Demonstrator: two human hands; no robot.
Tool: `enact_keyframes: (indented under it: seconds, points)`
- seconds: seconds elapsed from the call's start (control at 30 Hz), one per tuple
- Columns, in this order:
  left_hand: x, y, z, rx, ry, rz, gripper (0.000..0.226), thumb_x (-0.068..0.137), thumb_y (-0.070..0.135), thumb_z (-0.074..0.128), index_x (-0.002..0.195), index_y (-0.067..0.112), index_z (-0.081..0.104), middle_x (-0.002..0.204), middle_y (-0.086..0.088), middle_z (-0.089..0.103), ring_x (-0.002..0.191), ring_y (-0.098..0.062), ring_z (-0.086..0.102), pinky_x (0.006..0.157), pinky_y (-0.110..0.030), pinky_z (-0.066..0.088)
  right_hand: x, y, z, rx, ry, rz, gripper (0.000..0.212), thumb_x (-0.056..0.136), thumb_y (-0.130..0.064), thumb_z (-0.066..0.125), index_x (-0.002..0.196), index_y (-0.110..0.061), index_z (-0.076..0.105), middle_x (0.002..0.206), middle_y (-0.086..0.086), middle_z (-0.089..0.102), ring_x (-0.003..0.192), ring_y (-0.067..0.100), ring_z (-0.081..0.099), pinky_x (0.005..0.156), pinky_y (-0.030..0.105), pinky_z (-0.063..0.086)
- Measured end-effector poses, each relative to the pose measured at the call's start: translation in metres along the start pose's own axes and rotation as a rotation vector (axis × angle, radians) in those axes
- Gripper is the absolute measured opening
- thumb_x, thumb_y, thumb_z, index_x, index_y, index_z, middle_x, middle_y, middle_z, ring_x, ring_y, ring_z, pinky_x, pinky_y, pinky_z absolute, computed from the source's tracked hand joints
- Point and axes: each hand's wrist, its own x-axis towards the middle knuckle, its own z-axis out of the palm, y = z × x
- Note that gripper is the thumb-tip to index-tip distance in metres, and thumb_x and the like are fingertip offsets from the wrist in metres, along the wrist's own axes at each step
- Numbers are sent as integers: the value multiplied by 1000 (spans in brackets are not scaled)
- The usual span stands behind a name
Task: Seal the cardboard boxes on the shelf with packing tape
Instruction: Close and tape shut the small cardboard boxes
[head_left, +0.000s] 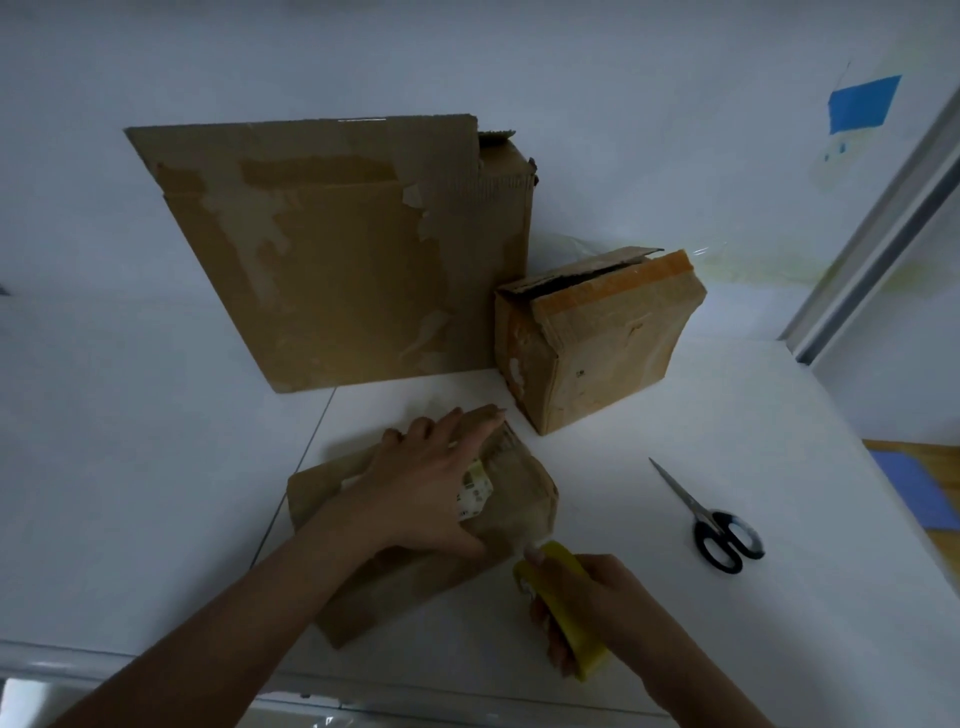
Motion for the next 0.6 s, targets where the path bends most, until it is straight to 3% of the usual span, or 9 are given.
enact_keyframes:
  seconds: [0.1,0.23,0.37,0.43,0.5,0.6]
  points:
    - [1,-9,-12,-155,-51,10,127,65,70,75,149,51,-19,165,7,6,147,-26,18,118,-53,20,-7,-4,-3,66,47,-89,48,89,-47,59,74,-2,70,66,20,68,57,22,65,60,25,53]
    - [9,-22,-27,-650,-254,16,123,64,49,88,151,54,1,151,13,30,138,-16,34,113,-34,35,-15,-18,-9,223,76,-174,52,69,-55,77,93,-9,73,84,9,75,78,23,72,75,33,58]
    - [21,-41,-33,-830,-329,11,120,53,57,84,151,51,17,154,5,35,141,-11,33,113,-31,36,-24,-37,-4,278,-3,-411,45,79,-45,73,74,0,68,66,22,66,59,26,65,56,25,52]
    - [25,-52,-41,-843,-374,-1,115,54,60,82,151,50,22,149,7,39,137,-8,36,109,-27,39,-22,-41,-3,263,53,-541,39,79,-41,66,77,-2,68,65,13,68,60,14,65,56,16,47]
    - [27,-62,-53,-768,-341,-15,107,58,61,84,150,43,32,147,7,45,134,-6,42,106,-24,42,-16,-43,-3,181,88,-646,26,76,-38,63,77,-13,70,68,-1,71,65,4,66,60,11,45]
    - [25,-67,-66,-651,-58,-26,82,67,44,88,139,30,51,130,7,60,119,-5,55,90,-14,45,3,-38,-2,3,121,-739,29,78,-38,69,104,-24,69,97,-12,73,96,-1,66,84,13,48]
